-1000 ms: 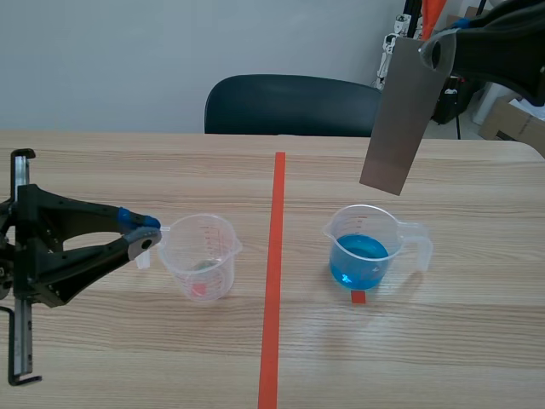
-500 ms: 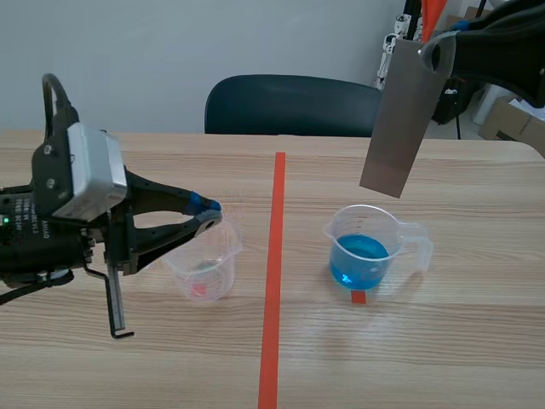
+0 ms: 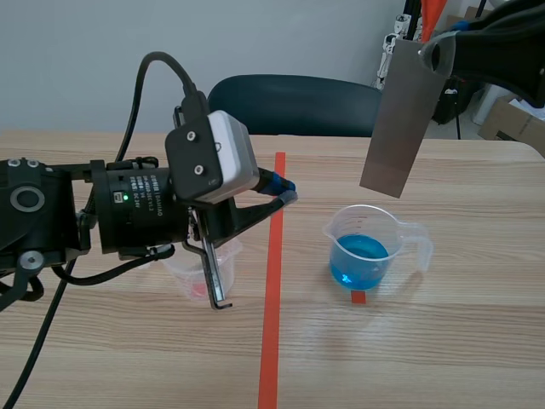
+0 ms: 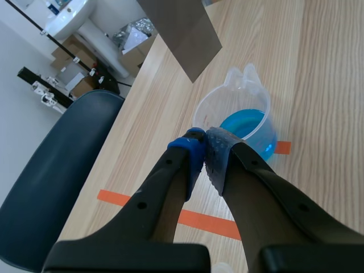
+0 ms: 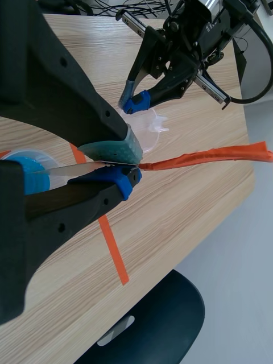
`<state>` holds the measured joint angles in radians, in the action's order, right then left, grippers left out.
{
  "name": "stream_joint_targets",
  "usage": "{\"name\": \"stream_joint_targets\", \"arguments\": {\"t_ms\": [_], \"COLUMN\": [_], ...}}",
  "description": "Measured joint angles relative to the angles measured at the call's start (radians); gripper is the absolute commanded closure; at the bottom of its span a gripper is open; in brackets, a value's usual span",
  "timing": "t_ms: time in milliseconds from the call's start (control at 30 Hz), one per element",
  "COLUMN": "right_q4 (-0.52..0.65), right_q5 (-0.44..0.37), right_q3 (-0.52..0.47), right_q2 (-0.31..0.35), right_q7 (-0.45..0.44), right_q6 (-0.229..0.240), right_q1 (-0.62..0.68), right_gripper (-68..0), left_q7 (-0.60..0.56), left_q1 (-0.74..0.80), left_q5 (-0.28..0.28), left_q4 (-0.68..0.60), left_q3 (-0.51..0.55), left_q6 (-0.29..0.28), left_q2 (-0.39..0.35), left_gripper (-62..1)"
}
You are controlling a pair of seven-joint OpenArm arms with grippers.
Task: Do the redox reaction experiment. move the plate over the blue solution
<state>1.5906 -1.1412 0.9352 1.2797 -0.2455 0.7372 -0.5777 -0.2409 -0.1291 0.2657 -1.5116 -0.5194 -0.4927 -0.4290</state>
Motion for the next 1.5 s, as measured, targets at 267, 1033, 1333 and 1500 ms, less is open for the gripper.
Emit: {"name": "stream_joint_targets", "arguments": {"t_ms": [267,1033,1333,1500], "right_q4": [0.000,0.000,0.000,0.000], "right_q5": [0.000,0.000,0.000,0.000], "right_q3": [0.000,0.000,0.000,0.000], "right_q2": [0.000,0.000,0.000,0.000], "right_q7": [0.007,0.006,0.006,0.006], "right_q6": [0.000,0.000,0.000,0.000], "right_q1": [0.000,0.000,0.000,0.000], "right_gripper": [-0.6,-0.6,-0.6,-0.6], "left_q7": [0.002,-0.014,-0.018,-0.018], "left_q1": [-0.047,-0.051,-0.051,-0.051], "left_q5": [0.000,0.000,0.000,0.000], "left_q4": [0.053,0.094,0.094,0.094], "left_q3": [-0.022,-0.022,-0.022,-0.022], "left_q6": [0.003,0.003,0.003,0.003], "left_q2": [0.027,0.030,0.030,0.030], "left_gripper": [-3.6,-3.6,-3.6,-3.6]}}
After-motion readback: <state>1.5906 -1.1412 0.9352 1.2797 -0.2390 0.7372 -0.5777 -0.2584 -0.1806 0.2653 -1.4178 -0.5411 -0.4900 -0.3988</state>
